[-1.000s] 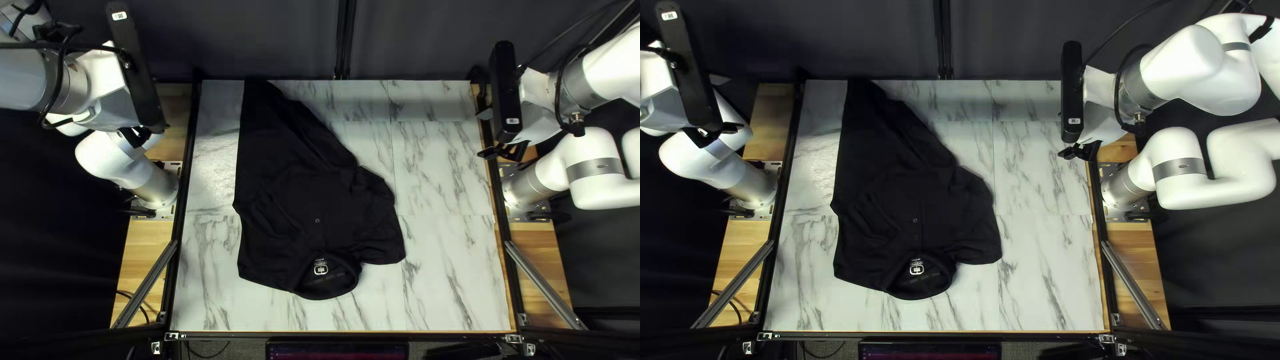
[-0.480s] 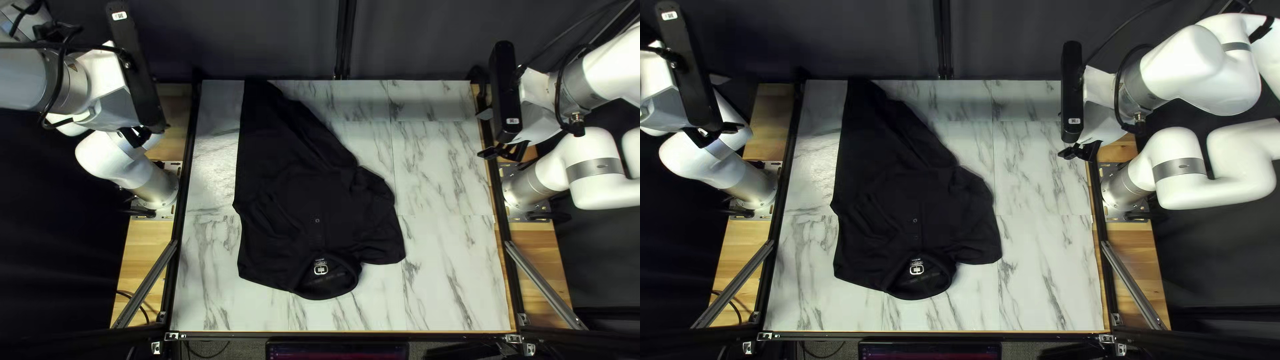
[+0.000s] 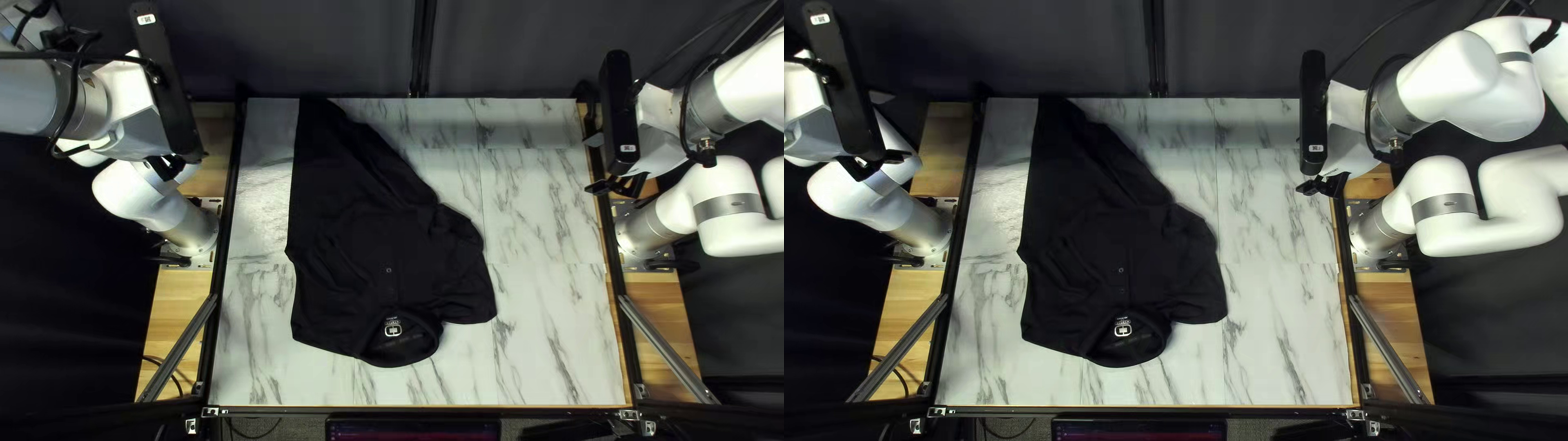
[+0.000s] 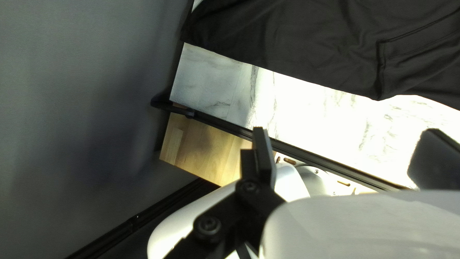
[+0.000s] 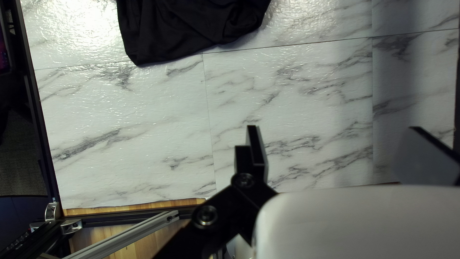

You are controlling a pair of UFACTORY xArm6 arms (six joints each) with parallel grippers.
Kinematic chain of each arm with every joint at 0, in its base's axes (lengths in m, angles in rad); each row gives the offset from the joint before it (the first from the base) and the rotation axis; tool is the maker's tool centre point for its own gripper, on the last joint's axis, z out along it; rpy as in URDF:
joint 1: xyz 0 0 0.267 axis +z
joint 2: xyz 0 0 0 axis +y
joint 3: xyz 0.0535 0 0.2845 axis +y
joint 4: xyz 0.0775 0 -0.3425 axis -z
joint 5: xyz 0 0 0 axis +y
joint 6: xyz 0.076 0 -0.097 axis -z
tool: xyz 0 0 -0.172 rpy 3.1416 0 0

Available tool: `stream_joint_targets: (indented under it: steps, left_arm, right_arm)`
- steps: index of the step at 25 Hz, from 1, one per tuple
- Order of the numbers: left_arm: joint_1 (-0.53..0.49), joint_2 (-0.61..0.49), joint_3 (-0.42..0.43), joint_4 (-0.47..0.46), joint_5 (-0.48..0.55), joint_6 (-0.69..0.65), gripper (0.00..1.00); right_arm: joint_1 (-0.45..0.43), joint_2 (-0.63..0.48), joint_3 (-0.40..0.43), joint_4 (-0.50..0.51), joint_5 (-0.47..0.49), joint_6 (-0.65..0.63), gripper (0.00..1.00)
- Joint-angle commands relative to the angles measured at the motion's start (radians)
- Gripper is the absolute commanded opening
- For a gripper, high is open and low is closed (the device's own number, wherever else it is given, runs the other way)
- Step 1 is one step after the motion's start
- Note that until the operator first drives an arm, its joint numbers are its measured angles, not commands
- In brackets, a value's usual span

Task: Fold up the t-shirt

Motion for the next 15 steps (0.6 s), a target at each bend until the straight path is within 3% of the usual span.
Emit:
stream_joint_targets:
  steps: [1,5,9,14,15]
  left_arm:
    - [0.000,0.000,0.000,0.000,0.000,0.000,1.00]
    - [0.000,0.000,0.000,0.000,0.000,0.000,1.00]
    - [0.000,0.000,0.000,0.000,0.000,0.000,1.00]
    - [0.000,0.000,0.000,0.000,0.000,0.000,1.00]
    - [0.000,0.000,0.000,0.000,0.000,0.000,1.00]
  right_arm:
    - [0.000,0.000,0.000,0.000,0.000,0.000,1.00]
    - [0.000,0.000,0.000,0.000,0.000,0.000,1.00]
    - [-0.030,0.060,0.059,0.034,-0.108,-0.029,1.00]
    - [-0.014,0.168,0.161,0.047,-0.339,-0.001,1.00]
    - [0.008,0.225,0.178,0.025,-0.420,0.044,1.00]
